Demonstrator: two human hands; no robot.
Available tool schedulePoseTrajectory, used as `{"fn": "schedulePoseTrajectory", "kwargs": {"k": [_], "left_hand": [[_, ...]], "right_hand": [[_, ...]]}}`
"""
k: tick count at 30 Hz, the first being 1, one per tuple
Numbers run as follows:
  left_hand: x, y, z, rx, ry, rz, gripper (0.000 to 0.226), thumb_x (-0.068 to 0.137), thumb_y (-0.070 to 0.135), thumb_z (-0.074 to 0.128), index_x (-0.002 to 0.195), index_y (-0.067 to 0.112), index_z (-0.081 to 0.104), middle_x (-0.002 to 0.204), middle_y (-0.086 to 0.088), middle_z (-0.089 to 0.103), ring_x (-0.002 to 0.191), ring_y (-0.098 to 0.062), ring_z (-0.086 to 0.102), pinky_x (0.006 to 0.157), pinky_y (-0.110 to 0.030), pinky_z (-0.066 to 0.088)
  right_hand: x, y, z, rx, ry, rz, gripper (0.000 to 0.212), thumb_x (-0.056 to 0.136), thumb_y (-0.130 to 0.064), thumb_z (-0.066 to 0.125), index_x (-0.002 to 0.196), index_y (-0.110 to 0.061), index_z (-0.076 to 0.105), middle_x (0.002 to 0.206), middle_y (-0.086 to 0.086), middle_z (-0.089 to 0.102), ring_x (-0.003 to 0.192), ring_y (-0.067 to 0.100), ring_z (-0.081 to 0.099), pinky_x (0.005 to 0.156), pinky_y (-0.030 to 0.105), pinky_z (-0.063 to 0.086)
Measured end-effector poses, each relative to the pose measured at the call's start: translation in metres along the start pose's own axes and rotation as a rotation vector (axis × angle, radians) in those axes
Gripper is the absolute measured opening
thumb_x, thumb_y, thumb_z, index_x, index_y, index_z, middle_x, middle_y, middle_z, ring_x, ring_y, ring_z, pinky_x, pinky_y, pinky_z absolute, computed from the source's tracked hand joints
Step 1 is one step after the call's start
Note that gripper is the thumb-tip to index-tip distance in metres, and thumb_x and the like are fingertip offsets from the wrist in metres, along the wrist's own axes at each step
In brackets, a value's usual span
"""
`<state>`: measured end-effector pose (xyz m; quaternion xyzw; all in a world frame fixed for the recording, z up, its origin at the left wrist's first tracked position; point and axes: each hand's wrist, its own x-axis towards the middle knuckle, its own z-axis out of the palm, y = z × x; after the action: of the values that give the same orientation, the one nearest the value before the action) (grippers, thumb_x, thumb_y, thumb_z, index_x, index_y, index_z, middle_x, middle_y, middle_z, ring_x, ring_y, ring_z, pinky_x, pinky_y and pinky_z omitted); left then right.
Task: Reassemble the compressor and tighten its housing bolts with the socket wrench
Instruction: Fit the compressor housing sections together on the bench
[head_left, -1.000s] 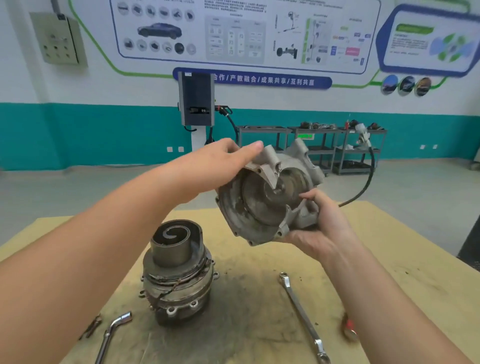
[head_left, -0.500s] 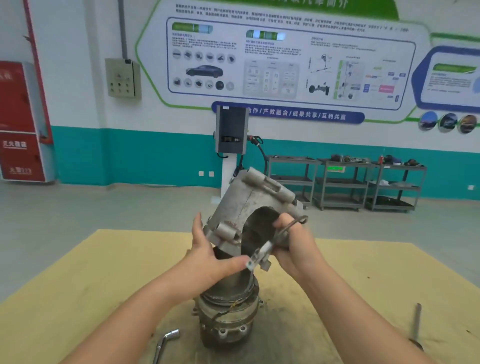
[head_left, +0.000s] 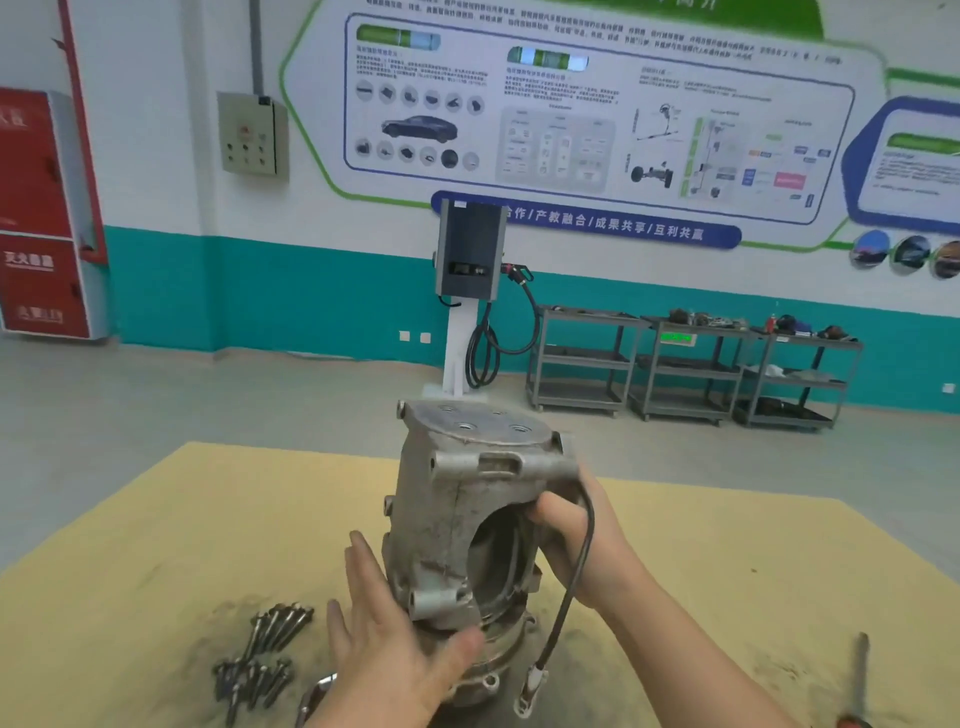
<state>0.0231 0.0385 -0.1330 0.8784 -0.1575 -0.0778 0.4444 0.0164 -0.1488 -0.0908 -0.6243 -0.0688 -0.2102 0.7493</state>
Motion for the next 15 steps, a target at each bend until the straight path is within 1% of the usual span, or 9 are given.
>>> {"fn": "schedulePoseTrajectory", "kwargs": {"k": [2, 4, 7, 10, 11, 12, 13, 14, 15], "left_hand": [[-0.002, -0.003, 0.006, -0.132, 0.035, -0.005, 0.119, 0.04, 0.099, 0.018, 0.112, 0.038, -0.055, 0.16, 0.004, -0.028, 0.151, -0.032, -0.01, 0.12, -0.042, -0.004], [-0.003, -0.007, 0.014, -0.228, 0.087, -0.003, 0.116, 0.054, 0.089, 0.037, 0.114, 0.043, -0.05, 0.162, 0.005, -0.023, 0.151, -0.032, -0.007, 0.122, -0.043, -0.003], [-0.001, -0.004, 0.018, -0.267, 0.124, -0.004, 0.134, 0.051, 0.082, 0.065, 0.115, 0.046, -0.048, 0.163, 0.007, -0.018, 0.152, -0.029, -0.002, 0.122, -0.044, 0.003], [0.002, -0.009, 0.022, -0.287, 0.121, 0.033, 0.135, 0.054, 0.072, 0.072, 0.121, 0.046, -0.043, 0.163, 0.01, -0.015, 0.152, -0.022, -0.001, 0.122, -0.044, 0.006], [0.003, -0.012, 0.023, -0.327, 0.098, 0.064, 0.137, 0.049, 0.074, 0.069, 0.127, 0.044, -0.04, 0.163, 0.011, -0.011, 0.152, -0.02, 0.003, 0.122, -0.041, 0.01], [0.003, -0.014, 0.022, -0.389, 0.076, 0.096, 0.139, 0.045, 0.076, 0.065, 0.135, 0.042, -0.035, 0.162, 0.015, -0.006, 0.15, -0.015, 0.008, 0.121, -0.03, 0.015], [0.005, -0.016, 0.02, -0.46, 0.055, 0.118, 0.141, 0.045, 0.077, 0.064, 0.143, 0.037, -0.029, 0.158, 0.022, 0.0, 0.146, -0.006, 0.013, 0.114, -0.013, 0.019], [0.007, -0.018, 0.019, -0.519, 0.035, 0.125, 0.142, 0.051, 0.076, 0.069, 0.148, 0.032, -0.024, 0.149, 0.031, 0.005, 0.139, 0.003, 0.016, 0.1, 0.003, 0.02], [0.009, -0.02, 0.018, -0.563, 0.014, 0.126, 0.139, 0.059, 0.071, 0.075, 0.15, 0.029, -0.022, 0.14, 0.038, 0.007, 0.133, 0.008, 0.018, 0.088, 0.01, 0.019]], "right_hand": [[0.003, 0.001, -0.002, 0.016, -0.019, -0.021, 0.063, 0.069, 0.002, 0.061, 0.131, 0.001, 0.049, 0.121, 0.03, 0.06, 0.113, 0.047, 0.058, 0.096, 0.061, 0.046], [0.004, 0.003, -0.002, 0.027, -0.075, -0.033, 0.063, 0.07, 0.003, 0.061, 0.132, 0.0, 0.049, 0.121, 0.03, 0.06, 0.112, 0.049, 0.058, 0.096, 0.065, 0.044], [0.007, 0.0, -0.003, -0.015, -0.18, -0.031, 0.058, 0.073, 0.0, 0.062, 0.129, -0.004, 0.054, 0.122, 0.028, 0.061, 0.113, 0.046, 0.059, 0.097, 0.063, 0.044], [0.008, -0.006, -0.005, -0.074, -0.262, 0.019, 0.051, 0.076, -0.014, 0.066, 0.127, -0.015, 0.059, 0.12, 0.017, 0.065, 0.109, 0.035, 0.063, 0.09, 0.047, 0.053], [0.008, -0.007, -0.007, -0.082, -0.277, 0.041, 0.051, 0.076, -0.017, 0.066, 0.127, -0.015, 0.058, 0.119, 0.016, 0.065, 0.108, 0.034, 0.063, 0.088, 0.045, 0.053], [0.007, -0.007, -0.009, -0.084, -0.287, 0.057, 0.052, 0.077, -0.017, 0.065, 0.128, -0.015, 0.057, 0.119, 0.015, 0.065, 0.108, 0.033, 0.063, 0.087, 0.044, 0.053], [0.008, -0.007, -0.01, -0.085, -0.293, 0.064, 0.053, 0.078, -0.015, 0.064, 0.13, -0.014, 0.055, 0.119, 0.015, 0.065, 0.108, 0.032, 0.063, 0.087, 0.042, 0.054], [0.008, -0.006, -0.012, -0.082, -0.302, 0.065, 0.053, 0.079, -0.01, 0.063, 0.131, -0.014, 0.054, 0.12, 0.014, 0.065, 0.109, 0.032, 0.063, 0.087, 0.04, 0.054], [0.009, -0.006, -0.013, -0.075, -0.314, 0.067, 0.053, 0.08, -0.004, 0.059, 0.132, -0.013, 0.054, 0.122, 0.014, 0.065, 0.11, 0.031, 0.062, 0.087, 0.039, 0.055]]}}
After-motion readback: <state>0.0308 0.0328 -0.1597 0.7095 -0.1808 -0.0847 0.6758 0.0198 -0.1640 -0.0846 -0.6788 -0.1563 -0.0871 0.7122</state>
